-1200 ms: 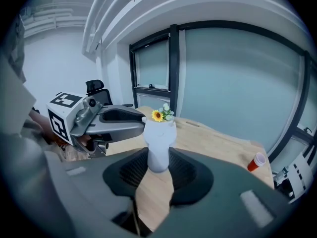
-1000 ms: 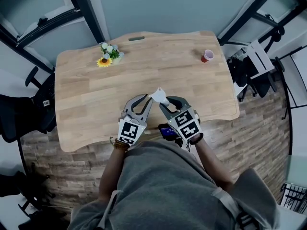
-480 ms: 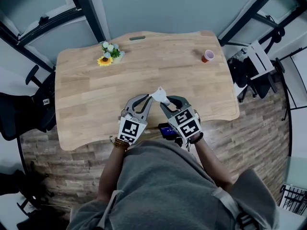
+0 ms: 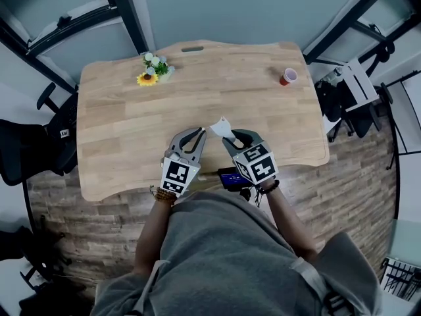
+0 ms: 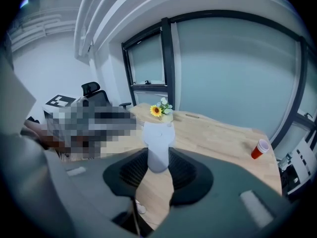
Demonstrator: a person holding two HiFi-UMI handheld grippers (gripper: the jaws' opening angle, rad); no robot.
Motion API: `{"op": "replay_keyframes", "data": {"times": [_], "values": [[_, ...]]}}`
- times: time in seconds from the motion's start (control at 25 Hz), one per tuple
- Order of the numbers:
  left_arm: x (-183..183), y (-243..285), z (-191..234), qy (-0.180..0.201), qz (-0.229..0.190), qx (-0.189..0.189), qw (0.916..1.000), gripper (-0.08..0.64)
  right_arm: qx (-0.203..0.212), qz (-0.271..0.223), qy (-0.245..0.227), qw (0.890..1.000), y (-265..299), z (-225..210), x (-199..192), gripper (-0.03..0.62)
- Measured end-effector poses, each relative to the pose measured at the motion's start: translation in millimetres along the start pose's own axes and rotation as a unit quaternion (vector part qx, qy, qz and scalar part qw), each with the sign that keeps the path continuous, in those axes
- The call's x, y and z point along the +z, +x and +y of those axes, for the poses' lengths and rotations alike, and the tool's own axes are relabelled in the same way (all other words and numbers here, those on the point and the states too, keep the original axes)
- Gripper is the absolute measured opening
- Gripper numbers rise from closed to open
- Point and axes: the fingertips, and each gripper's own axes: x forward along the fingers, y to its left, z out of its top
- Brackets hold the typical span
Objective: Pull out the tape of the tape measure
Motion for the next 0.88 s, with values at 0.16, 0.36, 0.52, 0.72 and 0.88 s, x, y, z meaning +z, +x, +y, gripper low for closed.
{"op": "replay_keyframes", "data": {"times": [0.16,0.36,0.52,0.72,0.88], "values": [[0,1,-2,0.0,0.002,-0.003,1.0,0.038,-0.005,0.002,0.002,1.0,0,-5,0,0.135],[0,1,-3,0.004,0.006,-0.001,1.0,0.038,-0.011,0.001,0.004,1.0,0,-7,0,0.135],[-2,-2,2,-0.004,0.009,0.008,0.9999,0.038,-0.019,0.002,0.012,1.0,-1,-11,-2,0.135],[-4,-9,11,-0.014,0.008,0.023,0.9996,0.038,-0.028,0.002,0.012,1.0,-6,-21,-2,0.134],[-5,-8,9,-0.011,0.009,0.021,0.9997,0.038,-0.032,0.0,0.014,0.999,-5,-23,-3,0.134]]}}
